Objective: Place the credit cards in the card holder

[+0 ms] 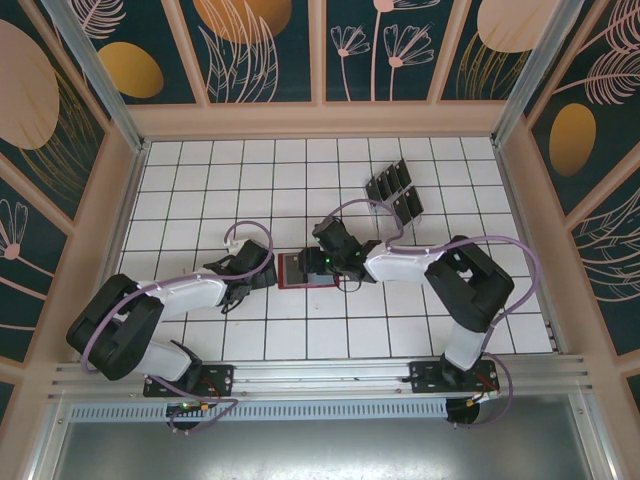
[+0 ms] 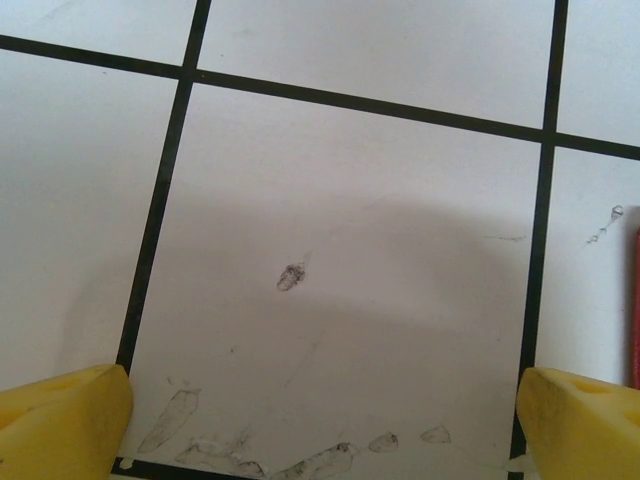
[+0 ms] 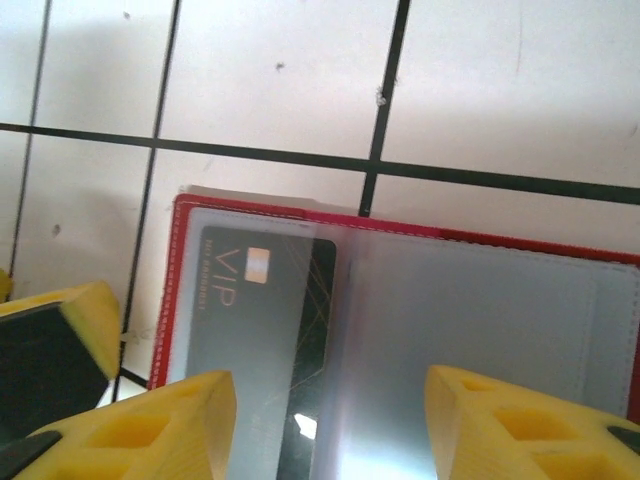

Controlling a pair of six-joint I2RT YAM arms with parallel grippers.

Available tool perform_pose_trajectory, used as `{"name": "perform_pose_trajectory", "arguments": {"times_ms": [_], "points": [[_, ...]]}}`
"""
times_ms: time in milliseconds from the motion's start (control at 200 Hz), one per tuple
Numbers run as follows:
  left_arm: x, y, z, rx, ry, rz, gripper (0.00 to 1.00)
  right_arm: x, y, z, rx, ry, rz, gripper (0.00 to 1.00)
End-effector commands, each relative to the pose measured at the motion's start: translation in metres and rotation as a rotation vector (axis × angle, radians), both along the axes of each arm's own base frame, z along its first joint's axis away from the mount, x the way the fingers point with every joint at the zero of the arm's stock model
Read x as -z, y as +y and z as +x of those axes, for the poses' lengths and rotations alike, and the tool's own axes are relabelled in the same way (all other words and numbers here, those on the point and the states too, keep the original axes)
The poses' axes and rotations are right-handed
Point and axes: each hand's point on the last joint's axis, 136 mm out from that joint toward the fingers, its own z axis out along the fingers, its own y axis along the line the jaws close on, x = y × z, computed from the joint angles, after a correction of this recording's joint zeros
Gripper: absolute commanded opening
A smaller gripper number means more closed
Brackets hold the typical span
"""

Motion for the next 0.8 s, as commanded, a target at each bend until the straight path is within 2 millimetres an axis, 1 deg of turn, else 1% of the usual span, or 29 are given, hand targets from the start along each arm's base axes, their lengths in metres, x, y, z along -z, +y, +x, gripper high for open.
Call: {"name": "perform_pose_trajectory", "arguments": {"times_ms": [0, 70, 155, 405, 796], "points": [[-0.005, 0.000, 0.002, 0.016, 0.001, 0.017, 0.99, -0.022, 0.003, 0.000, -0.004, -0.034, 0.043, 0.51], [-0.005, 0.000, 0.002, 0.021, -0.001, 0.015, 0.99, -0.025, 0.007, -0.002, -0.010, -0.035, 0.059, 0.48], [-0.005, -0.003, 0.003, 0.028, 0.001, 0.011, 0.98, -0.024, 0.012, -0.003, -0.017, -0.027, 0.075, 0.46], [0.000, -0.007, 0.004, 0.040, 0.010, 0.002, 0.99, -0.012, 0.025, -0.007, -0.028, 0.013, 0.100, 0.41], [0.005, -0.008, 0.003, 0.050, 0.019, -0.002, 0.98, 0.007, 0.027, -0.010, -0.026, 0.050, 0.075, 0.39]]}}
